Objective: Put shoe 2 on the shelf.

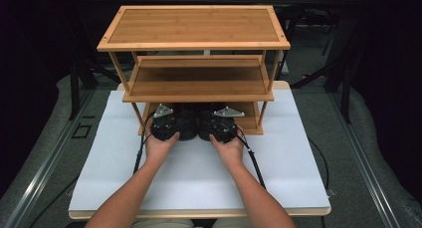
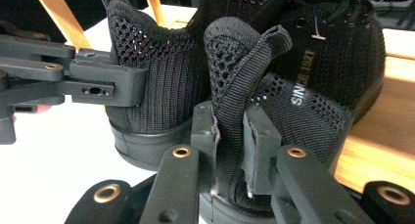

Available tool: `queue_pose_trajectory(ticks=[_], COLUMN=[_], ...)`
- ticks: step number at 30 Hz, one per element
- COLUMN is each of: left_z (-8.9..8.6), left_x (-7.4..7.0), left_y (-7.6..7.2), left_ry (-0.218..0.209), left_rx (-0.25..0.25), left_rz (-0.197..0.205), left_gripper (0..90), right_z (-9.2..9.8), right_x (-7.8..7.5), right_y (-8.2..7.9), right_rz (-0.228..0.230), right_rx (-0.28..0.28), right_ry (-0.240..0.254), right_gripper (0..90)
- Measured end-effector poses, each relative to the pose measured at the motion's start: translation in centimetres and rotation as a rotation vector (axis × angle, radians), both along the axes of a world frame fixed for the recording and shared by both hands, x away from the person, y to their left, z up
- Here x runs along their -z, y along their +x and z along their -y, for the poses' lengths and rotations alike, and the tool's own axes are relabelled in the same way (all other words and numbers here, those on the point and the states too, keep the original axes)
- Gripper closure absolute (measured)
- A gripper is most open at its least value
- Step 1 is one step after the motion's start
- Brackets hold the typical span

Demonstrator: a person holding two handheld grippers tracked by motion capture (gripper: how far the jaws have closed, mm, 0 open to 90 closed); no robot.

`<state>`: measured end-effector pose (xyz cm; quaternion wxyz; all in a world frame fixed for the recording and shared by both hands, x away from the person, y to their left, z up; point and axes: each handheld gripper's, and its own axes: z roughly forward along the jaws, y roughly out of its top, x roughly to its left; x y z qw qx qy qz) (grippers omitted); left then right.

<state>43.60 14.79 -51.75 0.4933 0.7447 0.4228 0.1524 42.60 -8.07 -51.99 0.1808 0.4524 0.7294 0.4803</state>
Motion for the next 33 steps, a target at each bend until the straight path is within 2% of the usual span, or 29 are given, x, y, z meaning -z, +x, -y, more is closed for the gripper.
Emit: queue_pose_trajectory(ticks=[2, 5, 9, 12, 18, 22, 26, 33], left_z=[-0.1, 0.2, 0.1, 0.0, -0.4, -0.9, -1.6, -3.1], left_x=[0.0, 0.0, 0.0, -0.2, -0.8, -1.2, -1.7, -1.9], left_y=[0.1, -0.2, -0.2, -0.4, -0.9, -1.7, -2.7, -4.1], left_ry=[-0.015, 0.007, -0.003, -0.001, -0.004, -0.017, 0.01, 0.031], left_rx=[-0.004, -0.013, -0.013, -0.018, -0.025, -0.02, -0.011, -0.004], left_rz=[-0.008, 0.007, 0.004, 0.011, 0.0, -0.015, -0.007, -0.023], left_gripper=[75.9, 74.0, 71.7, 68.5, 66.8, 62.7, 60.0, 59.4], right_z=[0.1, 0.2, 0.0, 0.1, 0.4, 0.5, 0.5, 1.6], right_x=[0.1, 0.1, 0.0, -0.2, -0.5, -0.7, -1.1, -1.6], right_y=[0.1, 0.1, -0.2, -0.4, -1.0, -1.6, -2.3, -3.8], right_rz=[-0.004, -0.01, 0.01, 0.017, 0.006, 0.003, -0.02, -0.036], right_rx=[-0.016, -0.023, -0.003, -0.001, -0.003, -0.006, -0.015, -0.014], right_ry=[0.015, 0.026, -0.003, -0.001, -0.024, -0.032, -0.046, -0.077], right_gripper=[77.4, 76.0, 72.5, 67.8, 62.9, 61.1, 57.7, 55.5])
